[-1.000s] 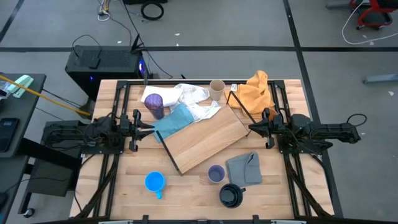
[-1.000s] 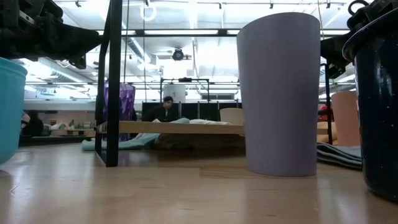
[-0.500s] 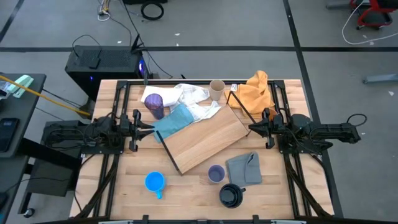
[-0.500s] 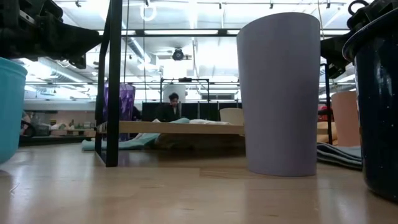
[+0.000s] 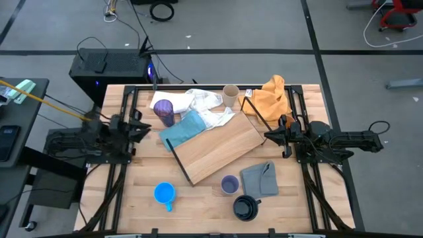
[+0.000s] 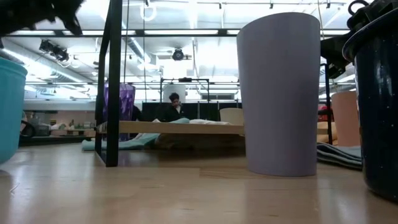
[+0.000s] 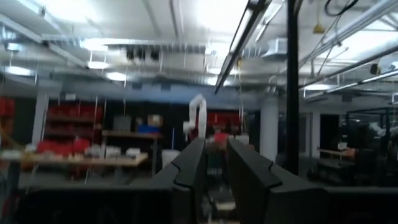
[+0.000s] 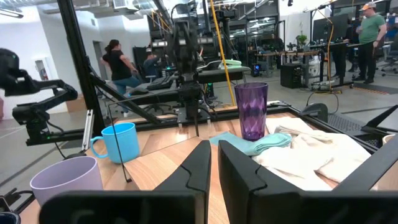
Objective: Stack small to large cups/mugs on shelf
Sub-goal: Put the purple glass on the shelf
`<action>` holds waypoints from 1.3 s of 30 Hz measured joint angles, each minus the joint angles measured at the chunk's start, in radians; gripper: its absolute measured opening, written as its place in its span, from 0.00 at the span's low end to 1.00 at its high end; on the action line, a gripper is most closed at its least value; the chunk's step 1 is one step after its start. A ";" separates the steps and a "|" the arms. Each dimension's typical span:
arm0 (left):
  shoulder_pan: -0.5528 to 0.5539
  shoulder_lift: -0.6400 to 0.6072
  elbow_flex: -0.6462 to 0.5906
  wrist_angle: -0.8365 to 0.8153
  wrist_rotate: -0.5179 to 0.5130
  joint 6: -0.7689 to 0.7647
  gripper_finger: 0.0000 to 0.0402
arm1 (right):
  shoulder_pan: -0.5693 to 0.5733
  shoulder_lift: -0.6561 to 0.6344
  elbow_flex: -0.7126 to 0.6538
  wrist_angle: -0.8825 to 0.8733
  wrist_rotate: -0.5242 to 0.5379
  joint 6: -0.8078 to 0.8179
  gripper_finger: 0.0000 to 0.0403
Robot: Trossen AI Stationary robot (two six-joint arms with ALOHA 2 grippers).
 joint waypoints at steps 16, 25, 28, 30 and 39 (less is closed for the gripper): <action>0.000 0.007 0.296 0.028 0.049 -0.152 0.22 | 0.000 0.000 0.000 0.000 0.000 0.000 0.09; 0.000 0.019 0.382 0.016 0.058 0.008 0.18 | 0.000 0.000 0.000 0.000 0.000 0.000 0.09; 0.000 0.029 0.422 0.006 0.064 0.033 0.18 | 0.000 0.000 0.000 0.000 0.000 0.000 0.09; 0.000 0.045 0.468 -0.039 0.063 0.032 0.19 | 0.000 0.000 0.000 0.000 0.000 0.000 0.09; 0.000 0.327 0.823 -0.452 0.026 0.057 0.19 | 0.000 0.000 0.000 -0.002 0.000 0.000 0.09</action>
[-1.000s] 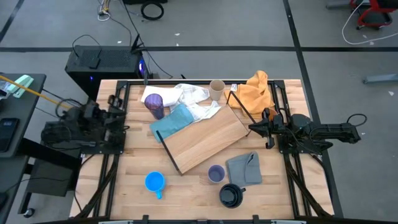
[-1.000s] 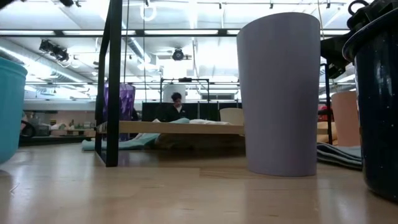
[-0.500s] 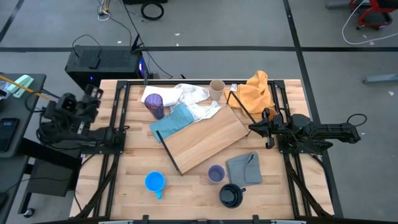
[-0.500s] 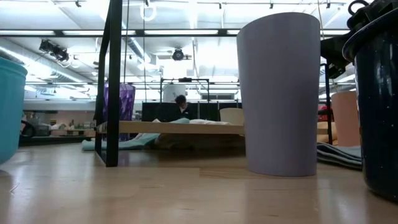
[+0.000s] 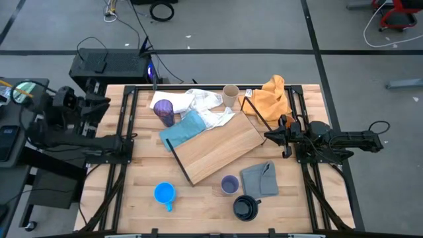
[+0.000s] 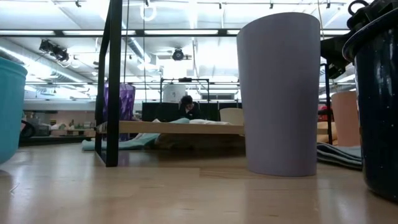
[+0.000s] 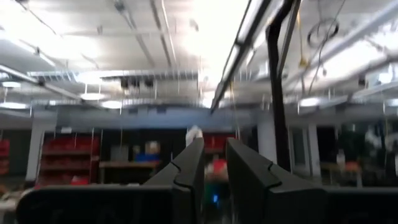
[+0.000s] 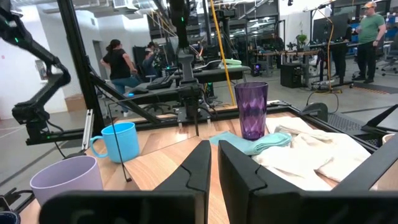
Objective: Stack small to large cups/mugs on shelf
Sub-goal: Put the purple glass on the shelf
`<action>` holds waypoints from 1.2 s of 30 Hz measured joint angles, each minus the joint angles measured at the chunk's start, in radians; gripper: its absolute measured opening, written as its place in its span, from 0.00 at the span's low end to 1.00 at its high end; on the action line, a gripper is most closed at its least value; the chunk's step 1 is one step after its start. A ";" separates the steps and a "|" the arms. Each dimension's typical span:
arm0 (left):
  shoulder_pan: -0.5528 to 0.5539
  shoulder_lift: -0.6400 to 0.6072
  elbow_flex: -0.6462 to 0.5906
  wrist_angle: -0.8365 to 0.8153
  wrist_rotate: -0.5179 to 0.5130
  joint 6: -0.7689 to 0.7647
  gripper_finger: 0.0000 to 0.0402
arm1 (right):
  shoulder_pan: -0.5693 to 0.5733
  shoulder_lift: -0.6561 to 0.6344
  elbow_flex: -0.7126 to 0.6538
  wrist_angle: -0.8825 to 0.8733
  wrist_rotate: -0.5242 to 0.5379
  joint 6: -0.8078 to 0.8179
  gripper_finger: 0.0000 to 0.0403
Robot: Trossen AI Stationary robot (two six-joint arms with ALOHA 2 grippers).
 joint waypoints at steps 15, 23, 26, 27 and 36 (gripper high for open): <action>0.018 0.599 0.638 -0.593 -0.132 0.133 0.19 | 0.000 0.000 0.000 0.002 0.000 0.000 0.09; 0.049 0.778 0.708 -0.624 -0.113 0.137 0.16 | 0.000 0.000 0.000 0.012 0.000 0.000 0.09; 0.063 0.803 0.694 -0.556 -0.080 0.137 0.16 | 0.000 0.000 0.000 0.013 0.000 0.001 0.09; 0.068 0.812 0.693 -0.535 -0.068 0.137 0.16 | 0.000 0.000 0.000 0.018 0.000 0.009 0.09; 0.097 0.827 0.692 -0.465 -0.037 0.103 0.18 | 0.000 0.000 0.000 0.037 0.000 0.105 0.09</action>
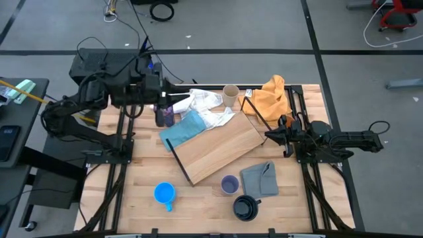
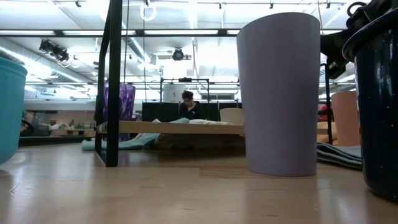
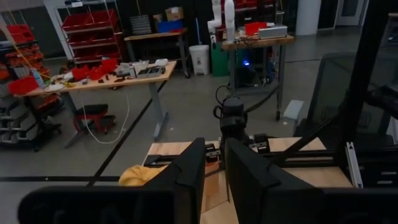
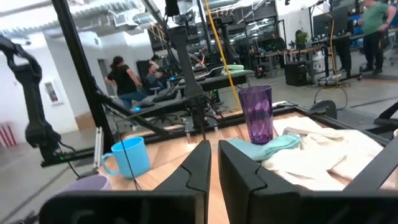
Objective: Stack small to large cups/mugs on shelf
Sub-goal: Put the purple glass on the shelf
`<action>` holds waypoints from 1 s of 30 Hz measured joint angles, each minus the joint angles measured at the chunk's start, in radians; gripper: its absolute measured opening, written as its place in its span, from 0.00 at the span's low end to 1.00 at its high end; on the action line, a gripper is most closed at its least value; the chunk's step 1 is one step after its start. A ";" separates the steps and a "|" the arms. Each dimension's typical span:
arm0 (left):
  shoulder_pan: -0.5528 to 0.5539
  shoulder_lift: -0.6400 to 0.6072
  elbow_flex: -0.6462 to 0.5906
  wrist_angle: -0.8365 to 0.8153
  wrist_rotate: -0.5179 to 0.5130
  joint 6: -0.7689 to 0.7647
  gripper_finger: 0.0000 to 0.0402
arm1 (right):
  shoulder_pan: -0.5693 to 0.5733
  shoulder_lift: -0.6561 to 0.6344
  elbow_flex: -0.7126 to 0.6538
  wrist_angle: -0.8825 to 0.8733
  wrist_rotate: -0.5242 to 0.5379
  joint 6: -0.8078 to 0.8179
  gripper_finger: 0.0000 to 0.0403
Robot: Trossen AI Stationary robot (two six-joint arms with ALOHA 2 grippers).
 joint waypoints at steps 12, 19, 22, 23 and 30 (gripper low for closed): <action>0.000 0.033 -0.001 0.121 0.009 0.003 0.18 | 0.000 0.004 0.088 0.282 0.000 0.020 0.09; 0.007 0.083 0.000 0.203 0.044 0.023 0.18 | 0.000 0.123 0.377 0.285 0.000 -0.071 0.09; 0.007 0.121 0.000 0.234 0.055 0.022 0.18 | 0.000 0.248 0.537 0.218 0.000 -0.122 0.09; 0.007 0.132 0.000 0.236 0.064 0.021 0.17 | 0.000 0.302 0.598 0.198 0.000 -0.142 0.09; 0.028 0.201 0.000 0.242 0.079 -0.025 0.18 | -0.006 0.652 1.024 -0.075 0.000 -0.242 0.09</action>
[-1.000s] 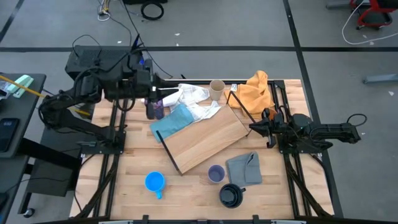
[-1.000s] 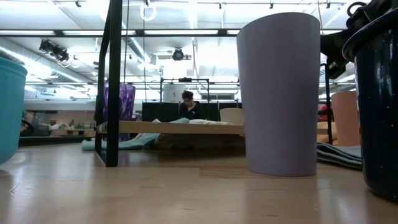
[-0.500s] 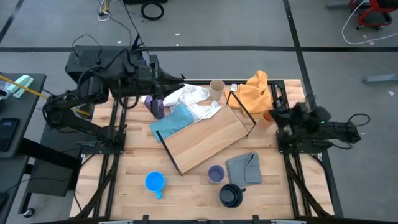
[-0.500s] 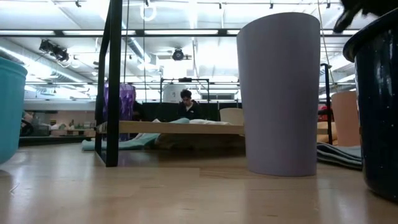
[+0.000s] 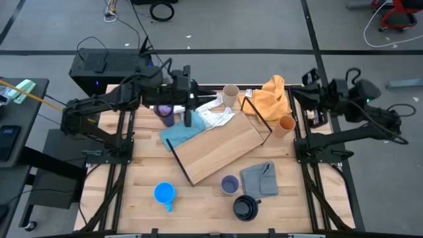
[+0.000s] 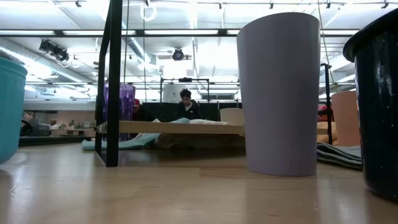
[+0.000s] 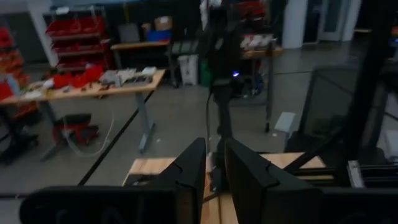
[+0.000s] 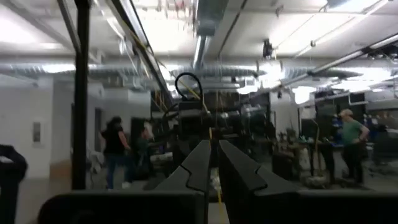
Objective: Stack small to large cups/mugs on shelf
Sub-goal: Put the purple glass on the shelf
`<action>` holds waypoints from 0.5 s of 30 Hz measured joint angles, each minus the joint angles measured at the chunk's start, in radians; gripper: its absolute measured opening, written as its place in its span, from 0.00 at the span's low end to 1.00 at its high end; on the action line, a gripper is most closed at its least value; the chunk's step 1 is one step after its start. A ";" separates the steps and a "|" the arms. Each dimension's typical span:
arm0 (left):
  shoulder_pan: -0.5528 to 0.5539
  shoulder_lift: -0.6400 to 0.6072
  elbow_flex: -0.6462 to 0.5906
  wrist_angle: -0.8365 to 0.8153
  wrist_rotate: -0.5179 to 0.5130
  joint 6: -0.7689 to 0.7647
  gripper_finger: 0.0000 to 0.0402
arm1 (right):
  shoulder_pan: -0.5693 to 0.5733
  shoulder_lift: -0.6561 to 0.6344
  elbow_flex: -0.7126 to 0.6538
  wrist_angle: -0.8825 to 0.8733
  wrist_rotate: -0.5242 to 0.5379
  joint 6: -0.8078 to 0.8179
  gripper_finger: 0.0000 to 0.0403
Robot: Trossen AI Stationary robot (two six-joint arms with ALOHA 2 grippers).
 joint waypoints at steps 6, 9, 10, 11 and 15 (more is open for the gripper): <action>-0.009 0.049 0.000 0.106 0.034 -0.033 0.19 | -0.020 0.194 0.267 -0.199 -0.031 -0.003 0.09; -0.022 0.090 0.000 0.216 0.074 -0.050 0.18 | -0.028 0.232 0.319 -0.209 -0.060 -0.003 0.09; -0.028 0.103 0.000 0.233 0.079 -0.053 0.18 | -0.031 0.234 0.328 -0.210 -0.066 -0.003 0.09; -0.032 0.116 0.000 0.236 0.079 -0.059 0.17 | -0.035 0.234 0.334 -0.208 -0.067 -0.003 0.09; -0.048 0.175 0.000 0.236 0.080 -0.080 0.17 | -0.041 0.210 0.338 -0.207 -0.067 0.007 0.09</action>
